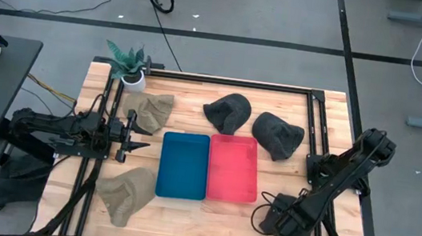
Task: Pick & Place hat
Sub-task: Put the bottom black cap into the pink bin
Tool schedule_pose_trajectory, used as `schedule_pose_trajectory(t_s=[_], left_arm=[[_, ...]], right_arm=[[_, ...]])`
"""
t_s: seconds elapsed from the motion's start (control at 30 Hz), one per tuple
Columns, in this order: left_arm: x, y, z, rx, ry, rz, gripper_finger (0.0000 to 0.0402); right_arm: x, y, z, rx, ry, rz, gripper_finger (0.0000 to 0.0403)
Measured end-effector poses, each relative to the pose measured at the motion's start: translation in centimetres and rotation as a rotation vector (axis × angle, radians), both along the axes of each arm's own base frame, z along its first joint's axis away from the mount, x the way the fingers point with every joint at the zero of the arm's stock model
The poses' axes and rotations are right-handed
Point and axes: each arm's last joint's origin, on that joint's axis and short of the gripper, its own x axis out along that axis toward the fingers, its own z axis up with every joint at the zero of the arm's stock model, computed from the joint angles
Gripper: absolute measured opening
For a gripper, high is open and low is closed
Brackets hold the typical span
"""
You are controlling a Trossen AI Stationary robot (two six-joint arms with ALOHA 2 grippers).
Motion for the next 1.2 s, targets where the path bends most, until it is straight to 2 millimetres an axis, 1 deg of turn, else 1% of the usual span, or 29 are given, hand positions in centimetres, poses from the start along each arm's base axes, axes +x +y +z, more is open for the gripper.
schedule_pose_trajectory(t_s=[0.1, 0.23, 0.33, 0.43, 0.53, 0.73, 0.97, 1.1, 1.2], left_arm=[[0.0, 0.0, 0.0, 0.000, 0.000, 0.000, 0.0170], [0.0, 0.0, 0.0, 0.000, 0.000, 0.000, 0.0170], [0.0, 0.0, 0.0, 0.000, 0.000, 0.000, 0.0170], [0.0, 0.0, 0.0, 0.000, 0.000, 0.000, 0.0170], [0.0, 0.0, 0.0, 0.000, -0.001, 0.000, 0.0170], [0.0, 0.0, 0.0, 0.000, 0.000, 0.000, 0.0170], [0.0, 0.0, 0.0, 0.000, 0.000, 0.000, 0.0170], [0.0, 0.0, 0.0, 0.000, 0.000, 0.000, 0.0170], [0.0, 0.0, 0.0, 0.000, 0.000, 0.000, 0.0170]], right_arm=[[0.2, 0.2, 1.7, 0.005, -0.005, 0.032, 0.0008], [0.4, 0.1, 4.3, -0.016, -0.012, 0.045, 0.0008], [0.6, -0.2, 6.3, -0.055, -0.059, 0.065, 0.0005], [1.6, -0.7, 7.9, -0.097, -0.147, 0.114, 0.0003], [3.0, -1.6, 9.2, -0.141, -0.235, 0.150, 0.0002], [7.0, -5.0, 10.7, -0.234, -0.391, 0.243, 0.0001], [11.5, -10.4, 11.2, -0.310, -0.545, 0.343, 0.0001], [12.9, -13.5, 10.9, -0.336, -0.570, 0.364, 0.0000], [13.4, -15.3, 10.4, -0.302, -0.575, 0.375, 0.0000]])
